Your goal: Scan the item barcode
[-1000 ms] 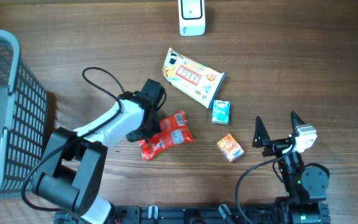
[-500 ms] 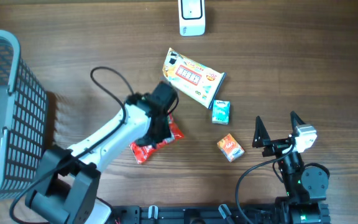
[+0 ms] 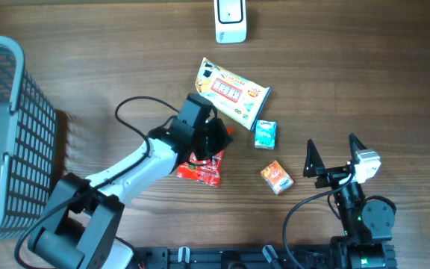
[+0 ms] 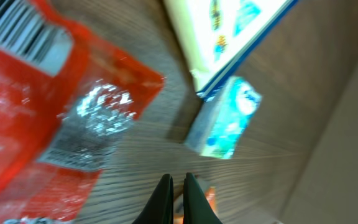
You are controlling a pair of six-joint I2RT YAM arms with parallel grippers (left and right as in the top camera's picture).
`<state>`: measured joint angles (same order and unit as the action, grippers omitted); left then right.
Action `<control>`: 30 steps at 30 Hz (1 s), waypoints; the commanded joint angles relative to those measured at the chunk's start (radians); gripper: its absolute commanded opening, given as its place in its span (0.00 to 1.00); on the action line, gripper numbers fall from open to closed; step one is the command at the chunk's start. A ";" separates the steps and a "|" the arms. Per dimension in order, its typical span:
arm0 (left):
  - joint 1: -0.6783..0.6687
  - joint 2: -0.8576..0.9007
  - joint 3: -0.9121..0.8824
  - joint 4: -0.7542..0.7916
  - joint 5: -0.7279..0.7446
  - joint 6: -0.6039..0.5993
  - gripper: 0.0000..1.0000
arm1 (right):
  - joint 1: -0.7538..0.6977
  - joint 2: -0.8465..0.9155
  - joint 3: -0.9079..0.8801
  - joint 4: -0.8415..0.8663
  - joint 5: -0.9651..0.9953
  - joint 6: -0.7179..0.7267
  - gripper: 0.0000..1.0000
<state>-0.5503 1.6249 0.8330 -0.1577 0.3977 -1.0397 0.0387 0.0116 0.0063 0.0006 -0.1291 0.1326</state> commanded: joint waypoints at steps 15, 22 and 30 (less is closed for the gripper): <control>0.294 -0.576 0.360 -0.925 -0.537 0.352 1.00 | 0.002 -0.007 -0.001 0.024 -0.047 0.065 1.00; 0.295 -0.500 0.360 -0.943 -0.519 0.352 1.00 | 0.002 -0.004 -0.001 0.282 -0.584 1.107 0.99; 0.295 -0.467 0.360 -0.943 -0.519 0.352 1.00 | 0.002 0.340 0.476 -0.039 -0.628 0.527 1.00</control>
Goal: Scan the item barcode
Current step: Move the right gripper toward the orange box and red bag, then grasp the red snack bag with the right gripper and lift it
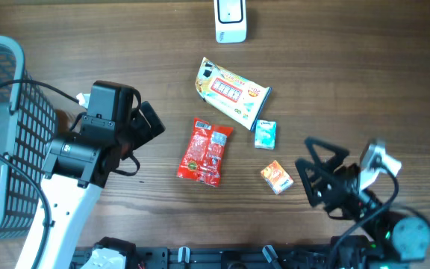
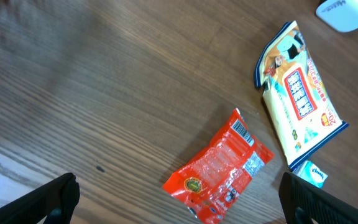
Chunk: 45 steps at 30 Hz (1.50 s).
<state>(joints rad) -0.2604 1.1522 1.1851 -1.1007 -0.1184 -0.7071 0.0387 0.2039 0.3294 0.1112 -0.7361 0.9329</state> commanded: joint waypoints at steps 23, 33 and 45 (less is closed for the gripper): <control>0.005 0.006 0.008 0.000 -0.003 0.019 1.00 | 0.462 1.524 0.528 -0.372 0.208 -0.195 1.00; 0.005 0.020 0.006 0.049 -0.014 0.037 1.00 | 0.462 1.524 0.528 -0.363 0.251 -0.226 1.00; 0.040 0.599 -0.174 0.194 0.400 0.367 0.04 | 0.462 1.524 0.527 -0.385 0.242 -0.222 0.99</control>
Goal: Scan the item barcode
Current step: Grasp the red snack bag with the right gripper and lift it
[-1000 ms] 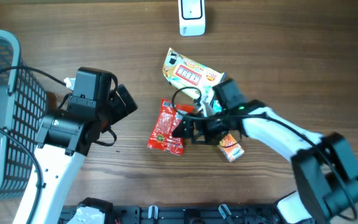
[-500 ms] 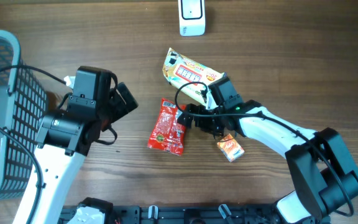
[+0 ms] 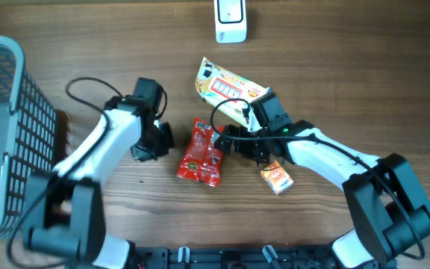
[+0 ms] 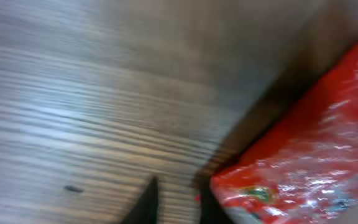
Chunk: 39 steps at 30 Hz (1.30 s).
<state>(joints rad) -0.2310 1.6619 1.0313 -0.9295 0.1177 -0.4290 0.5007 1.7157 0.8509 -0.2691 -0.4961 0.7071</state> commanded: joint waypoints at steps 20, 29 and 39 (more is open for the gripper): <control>0.011 0.201 -0.182 0.325 0.290 -0.084 0.04 | 0.086 0.095 -0.044 0.130 -0.013 0.220 0.85; 0.010 0.201 -0.182 0.319 0.127 -0.211 0.04 | 0.174 0.102 -0.045 0.120 0.059 0.350 0.73; 0.011 0.201 -0.183 0.300 0.105 -0.220 0.04 | 0.173 0.143 -0.044 0.144 0.015 0.386 0.13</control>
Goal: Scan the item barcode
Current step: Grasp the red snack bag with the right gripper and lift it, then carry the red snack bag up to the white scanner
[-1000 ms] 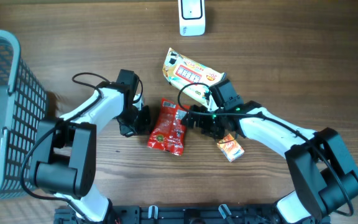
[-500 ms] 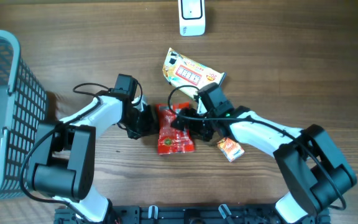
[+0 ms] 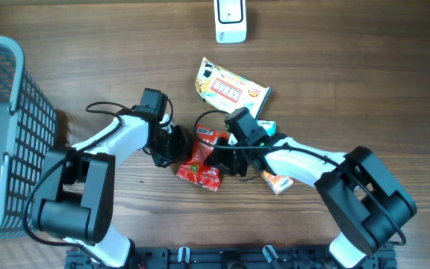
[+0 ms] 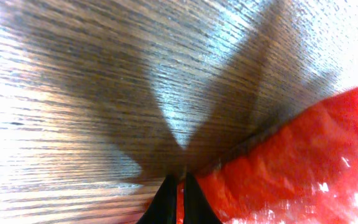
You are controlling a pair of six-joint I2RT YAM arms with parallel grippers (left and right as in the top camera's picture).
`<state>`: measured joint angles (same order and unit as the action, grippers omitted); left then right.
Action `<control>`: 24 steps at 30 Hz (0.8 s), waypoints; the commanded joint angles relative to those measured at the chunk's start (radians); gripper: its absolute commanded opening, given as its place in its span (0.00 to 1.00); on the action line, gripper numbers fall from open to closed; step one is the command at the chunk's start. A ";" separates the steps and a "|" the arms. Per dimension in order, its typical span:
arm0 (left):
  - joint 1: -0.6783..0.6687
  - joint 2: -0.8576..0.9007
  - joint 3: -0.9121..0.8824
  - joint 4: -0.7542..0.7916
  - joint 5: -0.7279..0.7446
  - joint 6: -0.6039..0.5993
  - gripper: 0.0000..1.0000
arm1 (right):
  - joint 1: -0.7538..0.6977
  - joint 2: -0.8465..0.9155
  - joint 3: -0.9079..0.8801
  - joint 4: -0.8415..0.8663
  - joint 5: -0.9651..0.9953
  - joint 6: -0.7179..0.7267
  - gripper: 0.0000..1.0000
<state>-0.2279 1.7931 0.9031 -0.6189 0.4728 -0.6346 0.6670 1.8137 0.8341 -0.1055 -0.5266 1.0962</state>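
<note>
The red snack packet (image 3: 201, 166) lies mid-table, its near end a little crumpled. My left gripper (image 3: 176, 144) is at the packet's left edge. In the left wrist view the gripper (image 4: 179, 182) is shut with a sliver of the red packet (image 4: 303, 155) pinched between the tips. My right gripper (image 3: 221, 159) rests at the packet's right edge; whether it is shut does not show. The white scanner (image 3: 230, 21) stands at the far edge of the table.
A yellow snack bag (image 3: 231, 93) lies behind the packet. A teal box (image 3: 267, 129) and an orange box (image 3: 278, 181) sit by the right arm. A grey basket (image 3: 10, 134) fills the left side.
My left gripper was just left of the packet's corner with its fingers slightly apart; now it is shut on the packet's edge. The right gripper has shifted down along the packet's right side.
First my left gripper was shut low over the red packet and the right arm was parked at the front right. Then the left arm was back at the left, wide open. Later both grippers flanked the packet, and now the left one pinches its edge.
</note>
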 commanded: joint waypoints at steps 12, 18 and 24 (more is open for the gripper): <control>0.023 -0.192 0.064 -0.104 -0.357 0.028 0.39 | -0.082 -0.282 0.037 -0.174 0.035 -0.812 0.04; 0.023 -0.190 0.064 -0.103 -0.359 0.027 1.00 | -0.081 -0.398 0.037 -0.118 0.032 -1.265 0.04; 0.023 -0.190 0.064 -0.104 -0.359 0.027 1.00 | -0.082 -0.398 0.037 0.054 0.194 -1.354 0.04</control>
<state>-0.2092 1.6096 0.9550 -0.7242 0.1272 -0.6117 0.5835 1.4303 0.8448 -0.0929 -0.4454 -0.2089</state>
